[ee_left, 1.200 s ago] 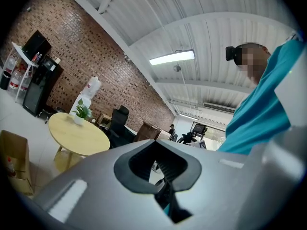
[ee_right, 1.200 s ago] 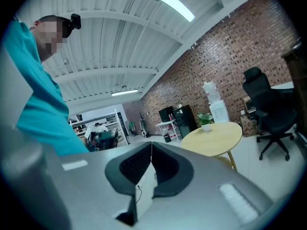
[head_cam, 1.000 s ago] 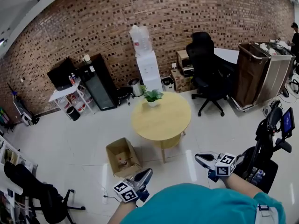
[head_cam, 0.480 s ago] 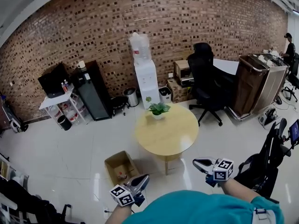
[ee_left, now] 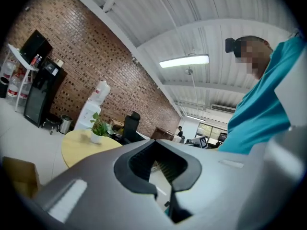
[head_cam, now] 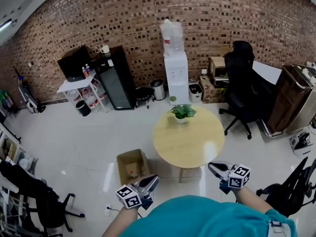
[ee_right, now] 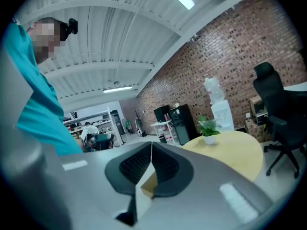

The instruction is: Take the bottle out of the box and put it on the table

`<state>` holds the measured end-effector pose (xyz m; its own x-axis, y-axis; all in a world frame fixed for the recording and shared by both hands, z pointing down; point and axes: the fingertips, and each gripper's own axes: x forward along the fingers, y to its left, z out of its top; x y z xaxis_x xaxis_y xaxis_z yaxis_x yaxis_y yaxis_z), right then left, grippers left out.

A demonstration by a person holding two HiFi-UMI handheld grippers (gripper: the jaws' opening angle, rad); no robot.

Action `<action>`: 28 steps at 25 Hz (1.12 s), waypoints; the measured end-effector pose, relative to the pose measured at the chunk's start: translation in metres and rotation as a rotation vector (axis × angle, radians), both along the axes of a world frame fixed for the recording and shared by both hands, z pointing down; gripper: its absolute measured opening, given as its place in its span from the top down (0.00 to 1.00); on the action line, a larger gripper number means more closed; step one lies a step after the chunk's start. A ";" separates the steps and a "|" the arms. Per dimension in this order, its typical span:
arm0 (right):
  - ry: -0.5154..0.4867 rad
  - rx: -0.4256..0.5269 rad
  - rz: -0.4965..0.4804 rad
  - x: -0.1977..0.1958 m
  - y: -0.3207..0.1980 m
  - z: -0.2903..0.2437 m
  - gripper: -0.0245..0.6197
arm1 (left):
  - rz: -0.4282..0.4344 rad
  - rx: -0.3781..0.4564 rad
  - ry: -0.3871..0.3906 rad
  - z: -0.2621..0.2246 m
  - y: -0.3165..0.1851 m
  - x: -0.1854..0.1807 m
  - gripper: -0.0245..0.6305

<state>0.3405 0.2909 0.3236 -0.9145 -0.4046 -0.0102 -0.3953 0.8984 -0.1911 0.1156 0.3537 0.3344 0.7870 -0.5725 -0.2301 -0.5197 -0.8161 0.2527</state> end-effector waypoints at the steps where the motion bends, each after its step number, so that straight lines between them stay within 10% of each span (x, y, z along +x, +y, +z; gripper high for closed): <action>1: 0.007 0.011 -0.035 0.005 -0.019 0.014 0.95 | -0.029 0.004 0.000 0.012 -0.013 0.008 0.96; 11: 0.027 0.039 -0.294 -0.086 -0.153 0.098 0.95 | -0.283 -0.040 0.026 0.108 -0.084 -0.048 0.96; 28: 0.172 0.047 -0.455 -0.432 -0.198 0.155 0.95 | -0.514 -0.123 0.054 0.208 -0.091 -0.381 0.96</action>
<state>-0.0918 0.0933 0.4788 -0.9885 0.0339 0.1476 0.0173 0.9935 -0.1126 -0.2652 0.2627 0.5421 0.3864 -0.9066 -0.1694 -0.8288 -0.4219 0.3676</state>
